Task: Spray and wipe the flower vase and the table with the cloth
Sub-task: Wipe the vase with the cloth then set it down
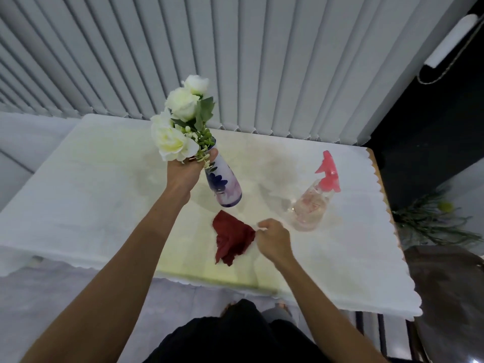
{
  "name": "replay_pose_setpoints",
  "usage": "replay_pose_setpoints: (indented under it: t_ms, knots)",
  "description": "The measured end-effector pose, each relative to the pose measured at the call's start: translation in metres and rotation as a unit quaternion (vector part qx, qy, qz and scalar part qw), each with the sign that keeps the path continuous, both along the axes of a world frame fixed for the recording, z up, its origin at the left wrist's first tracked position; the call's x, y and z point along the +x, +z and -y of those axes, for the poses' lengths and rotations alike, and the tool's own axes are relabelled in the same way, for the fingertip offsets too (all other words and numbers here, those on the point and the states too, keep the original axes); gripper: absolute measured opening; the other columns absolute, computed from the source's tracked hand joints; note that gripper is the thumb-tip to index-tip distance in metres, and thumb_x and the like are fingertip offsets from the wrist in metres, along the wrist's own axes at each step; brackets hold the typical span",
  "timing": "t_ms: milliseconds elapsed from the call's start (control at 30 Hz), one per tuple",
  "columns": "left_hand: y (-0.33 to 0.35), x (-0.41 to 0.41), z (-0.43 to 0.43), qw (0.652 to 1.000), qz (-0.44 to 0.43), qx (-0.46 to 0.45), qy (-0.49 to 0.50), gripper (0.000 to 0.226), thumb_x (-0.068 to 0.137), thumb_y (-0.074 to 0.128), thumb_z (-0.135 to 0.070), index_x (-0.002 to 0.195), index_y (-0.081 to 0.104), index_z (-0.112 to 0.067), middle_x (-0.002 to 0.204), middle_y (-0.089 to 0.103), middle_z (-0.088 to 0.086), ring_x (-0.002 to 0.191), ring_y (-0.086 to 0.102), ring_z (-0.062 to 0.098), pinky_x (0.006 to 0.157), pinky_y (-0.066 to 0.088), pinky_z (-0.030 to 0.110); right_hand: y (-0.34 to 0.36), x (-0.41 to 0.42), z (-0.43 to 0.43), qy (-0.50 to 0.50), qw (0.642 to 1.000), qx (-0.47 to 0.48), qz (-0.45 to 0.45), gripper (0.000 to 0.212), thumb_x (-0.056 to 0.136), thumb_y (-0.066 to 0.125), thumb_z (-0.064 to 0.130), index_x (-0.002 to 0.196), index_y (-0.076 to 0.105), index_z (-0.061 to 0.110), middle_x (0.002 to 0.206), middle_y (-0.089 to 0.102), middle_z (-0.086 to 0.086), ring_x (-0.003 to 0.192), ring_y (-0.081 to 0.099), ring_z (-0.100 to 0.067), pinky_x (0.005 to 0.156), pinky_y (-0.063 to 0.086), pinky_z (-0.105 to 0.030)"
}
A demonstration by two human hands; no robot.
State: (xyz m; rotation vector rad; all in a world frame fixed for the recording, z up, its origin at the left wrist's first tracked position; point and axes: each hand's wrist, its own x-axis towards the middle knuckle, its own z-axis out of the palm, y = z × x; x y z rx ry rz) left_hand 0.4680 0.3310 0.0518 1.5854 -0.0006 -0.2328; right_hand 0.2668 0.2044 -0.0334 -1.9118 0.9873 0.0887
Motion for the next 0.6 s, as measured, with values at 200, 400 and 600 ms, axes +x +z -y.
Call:
replay_pose_setpoints:
  t_ms: [200, 400, 600]
  knots:
    - [0.009, 0.0, -0.033, 0.998, 0.012, 0.01, 0.054, 0.069, 0.062, 0.093, -0.034, 0.125, 0.065, -0.023, 0.111, 0.072, -0.016, 0.101, 0.066, -0.002, 0.084, 0.05, 0.02, -0.05, 0.027, -0.048, 0.367, 0.902, -0.221, -0.054, 0.064, 0.106, 0.05, 0.038, 0.164, 0.027, 0.025, 0.175, 0.018, -0.009, 0.161, 0.013, -0.029, 0.128, 0.013, -0.049]
    - [0.01, -0.001, -0.066, 0.995, 0.001, 0.018, 0.101, 0.069, 0.067, 0.091, -0.035, 0.129, 0.062, -0.022, 0.118, 0.07, -0.011, 0.101, 0.064, 0.003, 0.09, 0.051, 0.029, -0.05, 0.01, -0.036, 0.144, 0.97, -0.166, 0.104, 0.048, 0.101, 0.053, -0.002, 0.146, 0.061, 0.015, 0.144, 0.065, -0.009, 0.132, 0.061, -0.029, 0.116, 0.043, -0.039]
    - [0.005, -0.012, -0.058, 0.997, -0.033, 0.01, 0.062, 0.063, 0.066, 0.091, -0.035, 0.123, 0.067, -0.023, 0.119, 0.073, -0.005, 0.111, 0.068, 0.019, 0.097, 0.056, 0.047, 0.062, 0.065, -0.044, -0.007, 0.951, 0.084, 0.297, 0.039, 0.098, 0.056, 0.025, 0.132, 0.071, 0.037, 0.125, 0.076, 0.017, 0.114, 0.071, -0.002, 0.101, 0.056, -0.028]
